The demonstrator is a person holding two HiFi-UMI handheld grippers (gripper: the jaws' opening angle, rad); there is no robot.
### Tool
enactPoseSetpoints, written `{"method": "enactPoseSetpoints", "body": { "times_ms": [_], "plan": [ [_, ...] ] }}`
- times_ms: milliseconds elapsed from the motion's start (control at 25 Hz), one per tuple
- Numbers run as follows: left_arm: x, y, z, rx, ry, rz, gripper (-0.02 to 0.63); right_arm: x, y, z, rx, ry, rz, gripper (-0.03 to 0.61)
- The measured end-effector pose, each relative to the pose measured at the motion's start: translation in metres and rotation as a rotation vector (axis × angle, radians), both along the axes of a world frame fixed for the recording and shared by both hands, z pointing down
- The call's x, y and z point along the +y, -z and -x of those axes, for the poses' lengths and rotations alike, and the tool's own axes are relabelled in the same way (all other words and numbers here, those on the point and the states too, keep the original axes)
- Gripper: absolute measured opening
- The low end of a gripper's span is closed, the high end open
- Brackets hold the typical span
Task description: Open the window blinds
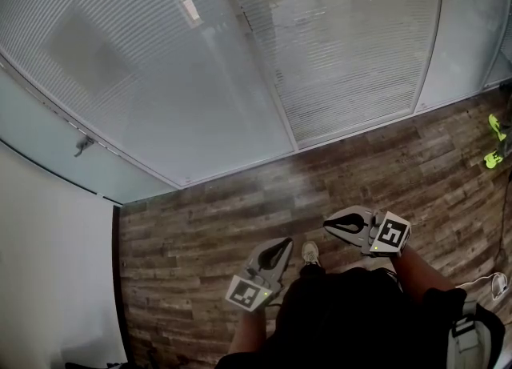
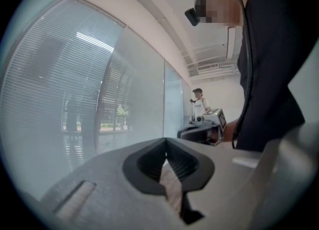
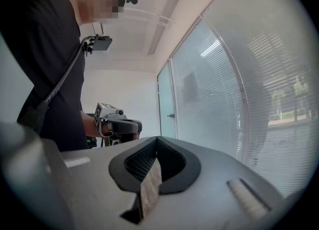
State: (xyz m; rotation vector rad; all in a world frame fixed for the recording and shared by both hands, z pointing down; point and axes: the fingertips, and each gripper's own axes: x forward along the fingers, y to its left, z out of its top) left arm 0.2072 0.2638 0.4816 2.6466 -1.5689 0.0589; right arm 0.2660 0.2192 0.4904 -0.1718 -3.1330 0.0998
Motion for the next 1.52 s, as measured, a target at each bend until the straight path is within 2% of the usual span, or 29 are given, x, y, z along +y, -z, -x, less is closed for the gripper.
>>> {"method": "enactPoseSetpoints", "body": {
  "times_ms": [240, 520, 600, 1520],
  "plan": [
    [-0.024, -0.004, 0.029, 0.025, 0.002, 0.015, 0.005, -0.022, -0.003, 0.029, 0.020, -0.002, 0.014, 0.006],
    [-0.059, -0.004, 0.059, 0.032, -0.039, 0.015, 0.005, -0.053, 0.001, 0.068, 0.030, -0.019, 0.027, 0.006],
    [-0.068, 0.000, 0.066, 0.036, -0.048, 0.004, 0.005, -0.061, 0.003, 0.076, 0.035, -0.017, 0.002, 0.006],
    [-0.118, -0.005, 0.149, 0.048, -0.134, -0.001, 0.005, -0.104, 0.000, 0.167, 0.053, -0.065, -0.027, 0.008]
  ]
}}
